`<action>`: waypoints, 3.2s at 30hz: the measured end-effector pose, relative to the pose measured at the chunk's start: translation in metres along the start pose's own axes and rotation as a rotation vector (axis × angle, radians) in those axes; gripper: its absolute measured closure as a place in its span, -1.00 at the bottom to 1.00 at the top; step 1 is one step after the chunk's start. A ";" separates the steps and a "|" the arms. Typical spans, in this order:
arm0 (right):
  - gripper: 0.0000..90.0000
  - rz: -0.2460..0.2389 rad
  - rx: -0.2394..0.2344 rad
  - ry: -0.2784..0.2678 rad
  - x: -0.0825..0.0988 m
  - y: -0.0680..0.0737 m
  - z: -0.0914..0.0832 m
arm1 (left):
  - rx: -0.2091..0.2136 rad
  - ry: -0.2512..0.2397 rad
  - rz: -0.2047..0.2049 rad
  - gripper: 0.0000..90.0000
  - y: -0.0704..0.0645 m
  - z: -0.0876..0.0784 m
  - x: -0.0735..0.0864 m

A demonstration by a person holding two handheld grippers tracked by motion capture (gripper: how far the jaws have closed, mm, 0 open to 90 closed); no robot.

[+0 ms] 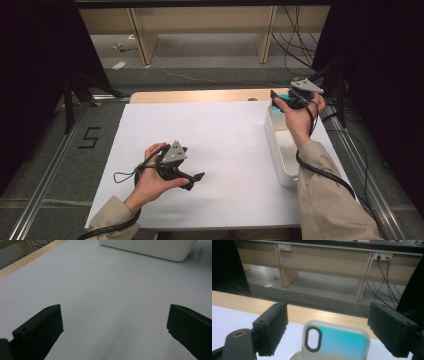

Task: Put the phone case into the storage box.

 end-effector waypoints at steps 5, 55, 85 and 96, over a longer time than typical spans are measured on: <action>-0.60 -0.005 -0.007 -0.012 -0.006 0.002 -0.004 | -0.002 -0.003 0.000 -1.00 0.000 0.000 0.000; -0.64 0.001 -0.269 0.042 0.000 0.049 -0.068 | 0.001 -0.008 -0.009 -1.00 0.000 -0.002 -0.002; -0.65 -0.036 -0.382 0.058 0.004 0.067 -0.099 | -0.005 -0.015 -0.008 -1.00 0.000 -0.003 -0.003; -0.65 -0.034 -0.426 0.059 0.006 0.072 -0.108 | -0.009 -0.018 -0.011 -1.00 0.001 -0.005 -0.003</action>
Point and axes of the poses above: each handheld gripper's, and its own axes: z roughly forward along the jaws, x roughly out of its underside, y roughly to its left, the point moved 4 cm from there along z, roughly forward along the jaws, and after that the axes turned 13 degrees about -y, right-handed, at the moved point
